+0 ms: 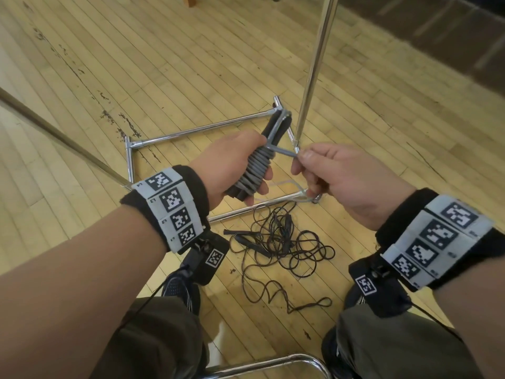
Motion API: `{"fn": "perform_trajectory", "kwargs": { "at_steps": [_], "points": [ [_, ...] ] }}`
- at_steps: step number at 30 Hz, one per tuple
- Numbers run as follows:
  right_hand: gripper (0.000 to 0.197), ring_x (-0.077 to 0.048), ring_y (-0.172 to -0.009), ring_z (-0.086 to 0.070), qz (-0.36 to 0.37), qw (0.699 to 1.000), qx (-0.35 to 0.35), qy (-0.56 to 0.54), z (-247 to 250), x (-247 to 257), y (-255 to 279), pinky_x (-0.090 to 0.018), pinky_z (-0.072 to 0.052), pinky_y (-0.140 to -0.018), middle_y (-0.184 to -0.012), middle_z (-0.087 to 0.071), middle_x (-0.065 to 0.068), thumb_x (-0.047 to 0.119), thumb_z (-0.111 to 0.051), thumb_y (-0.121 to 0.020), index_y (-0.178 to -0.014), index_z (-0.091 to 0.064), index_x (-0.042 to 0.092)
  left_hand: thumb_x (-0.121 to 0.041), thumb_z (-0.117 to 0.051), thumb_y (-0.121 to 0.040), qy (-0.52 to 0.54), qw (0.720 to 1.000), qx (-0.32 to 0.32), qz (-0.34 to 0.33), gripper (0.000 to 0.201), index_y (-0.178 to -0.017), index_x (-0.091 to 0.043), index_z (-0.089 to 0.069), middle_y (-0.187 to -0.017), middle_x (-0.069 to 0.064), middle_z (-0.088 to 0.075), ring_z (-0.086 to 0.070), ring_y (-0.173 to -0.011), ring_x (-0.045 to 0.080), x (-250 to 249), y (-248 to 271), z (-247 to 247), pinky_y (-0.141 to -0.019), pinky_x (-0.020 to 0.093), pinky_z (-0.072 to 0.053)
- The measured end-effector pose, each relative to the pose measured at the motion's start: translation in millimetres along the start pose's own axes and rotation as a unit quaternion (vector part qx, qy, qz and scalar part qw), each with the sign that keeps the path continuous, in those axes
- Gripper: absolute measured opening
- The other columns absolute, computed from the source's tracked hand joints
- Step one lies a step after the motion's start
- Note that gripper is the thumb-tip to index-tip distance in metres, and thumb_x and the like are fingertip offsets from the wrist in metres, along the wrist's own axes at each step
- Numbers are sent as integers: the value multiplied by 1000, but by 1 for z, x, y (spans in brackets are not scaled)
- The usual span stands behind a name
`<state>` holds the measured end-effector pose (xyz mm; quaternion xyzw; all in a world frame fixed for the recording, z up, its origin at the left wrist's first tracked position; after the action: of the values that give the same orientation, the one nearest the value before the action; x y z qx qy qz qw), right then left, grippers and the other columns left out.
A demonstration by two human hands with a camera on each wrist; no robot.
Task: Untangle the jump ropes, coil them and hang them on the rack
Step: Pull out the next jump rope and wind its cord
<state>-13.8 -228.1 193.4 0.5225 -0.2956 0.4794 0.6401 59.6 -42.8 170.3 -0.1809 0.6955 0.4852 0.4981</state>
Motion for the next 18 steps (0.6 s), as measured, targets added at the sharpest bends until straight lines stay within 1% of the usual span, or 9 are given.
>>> {"fn": "perform_trajectory", "kwargs": {
  "at_steps": [2,4,5,8,10,11,14,16,18],
  "points": [
    [27,-12,-69,-54,18,998,4,57,1,-1,1,-37,-49,-75,-71,-56,-1,27,-51,-107,-95,-72,15,-33,-42,-109,31,999,5,5,31,-113,-7,-57,-79,15,-69,-66,-61,30,-1,1,1,-47,33,-51],
    [19,-5,-70,-59,20,997,14,77,2,-4,2,-32,-51,-75,-70,-63,8,25,-57,-104,-95,-74,20,-34,-41,-109,43,999,21,7,31,-112,-6,-56,-77,15,-68,-64,-58,29,-1,2,-1,-45,32,-51],
    [16,-4,-71,-61,17,997,17,78,3,-5,1,-29,-52,-75,-71,-66,9,24,-60,-102,-96,-75,21,-34,-41,-108,43,999,30,8,33,-112,-6,-55,-77,15,-67,-64,-58,29,0,2,-3,-45,32,-51],
    [11,-5,-75,-67,15,996,20,91,6,-7,0,-21,-52,-72,-75,-73,8,25,-66,-99,-96,-77,22,-37,-43,-104,38,998,48,6,38,-114,-3,-55,-76,16,-67,-64,-58,30,1,2,-7,-46,33,-54],
    [10,-6,-77,-68,25,991,23,133,8,-8,-1,-10,-49,-66,-79,-74,6,28,-68,-98,-96,-77,23,-42,-49,-101,42,998,54,7,43,-114,-3,-56,-75,17,-66,-64,-57,31,2,2,-9,-47,35,-56],
    [11,-6,-78,-67,31,987,26,159,8,-8,-2,-7,-46,-63,-81,-74,8,29,-68,-98,-96,-77,24,-47,-53,-99,43,997,58,6,46,-114,-3,-57,-74,17,-66,-64,-56,31,3,2,-10,-48,36,-57],
    [12,-4,-77,-64,44,977,28,205,11,-8,-2,-5,-44,-61,-81,-73,16,34,-68,-98,-94,-76,27,-56,-65,-94,38,996,83,-5,51,-106,-7,-62,-71,16,-65,-63,-52,28,4,3,-14,-56,42,-62],
    [13,-1,-69,-63,55,973,31,221,12,-7,-2,-6,-43,-59,-77,-73,16,35,-66,-98,-90,-75,29,-52,-68,-93,39,995,96,-11,48,-105,-6,-61,-69,16,-64,-62,-49,28,4,4,-14,-60,44,-64],
    [16,2,-62,-62,69,969,42,234,12,-7,-1,-9,-45,-56,-74,-73,10,34,-65,-99,-87,-73,29,-44,-68,-94,37,994,103,-13,39,-102,-7,-59,-68,16,-63,-61,-48,27,4,4,-16,-55,40,-62]
  ]
}}
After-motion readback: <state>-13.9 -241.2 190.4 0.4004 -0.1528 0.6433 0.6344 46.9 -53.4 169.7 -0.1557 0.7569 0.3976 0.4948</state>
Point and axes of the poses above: each hand's wrist, its own y-axis away from the middle knuckle, its own z-axis out of the back of the hand, x = y × z, the point moved 2 cm from there along -y, towards the middle knuckle
